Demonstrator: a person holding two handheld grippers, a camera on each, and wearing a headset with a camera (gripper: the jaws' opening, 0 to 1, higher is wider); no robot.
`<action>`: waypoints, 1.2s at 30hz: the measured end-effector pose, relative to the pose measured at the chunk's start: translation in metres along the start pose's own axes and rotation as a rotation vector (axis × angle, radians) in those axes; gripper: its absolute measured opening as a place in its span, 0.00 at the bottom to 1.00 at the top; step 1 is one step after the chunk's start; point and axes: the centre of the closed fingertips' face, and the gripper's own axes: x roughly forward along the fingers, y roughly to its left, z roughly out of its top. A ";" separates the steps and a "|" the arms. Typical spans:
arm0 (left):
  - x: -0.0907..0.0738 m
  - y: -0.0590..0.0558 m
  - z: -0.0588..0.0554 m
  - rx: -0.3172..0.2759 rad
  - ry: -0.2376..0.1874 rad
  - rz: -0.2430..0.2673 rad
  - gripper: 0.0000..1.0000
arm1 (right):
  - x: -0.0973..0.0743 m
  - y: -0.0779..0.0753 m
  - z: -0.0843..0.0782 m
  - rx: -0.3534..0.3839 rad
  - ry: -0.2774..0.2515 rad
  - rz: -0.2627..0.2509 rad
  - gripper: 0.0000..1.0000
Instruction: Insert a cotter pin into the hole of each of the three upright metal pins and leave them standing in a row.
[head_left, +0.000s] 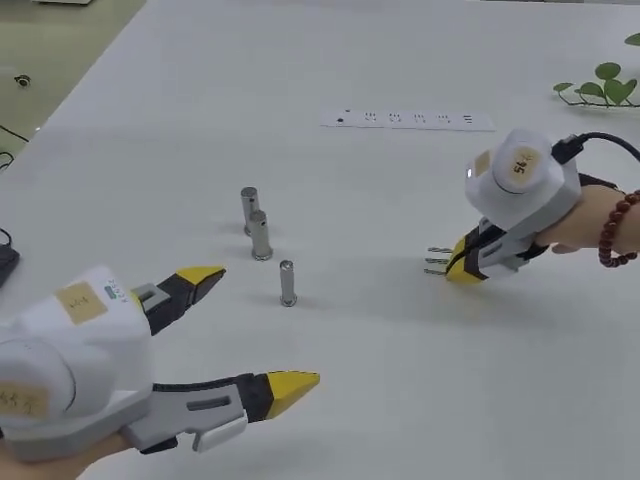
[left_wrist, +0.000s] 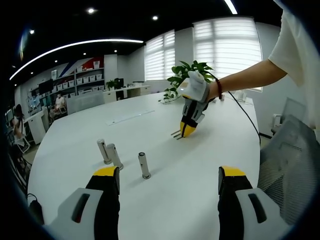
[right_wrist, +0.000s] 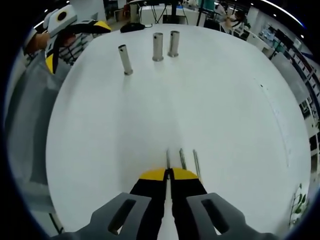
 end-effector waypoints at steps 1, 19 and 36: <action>0.000 0.000 0.000 -0.002 0.000 0.000 0.81 | 0.000 0.000 0.000 -0.003 0.001 -0.001 0.04; -0.004 0.002 0.002 -0.030 -0.002 -0.002 0.77 | -0.005 0.005 0.008 -0.013 -0.011 -0.031 0.02; -0.008 -0.005 0.019 -0.172 -0.064 -0.032 0.60 | -0.037 0.036 0.050 -0.129 -0.112 -0.073 0.02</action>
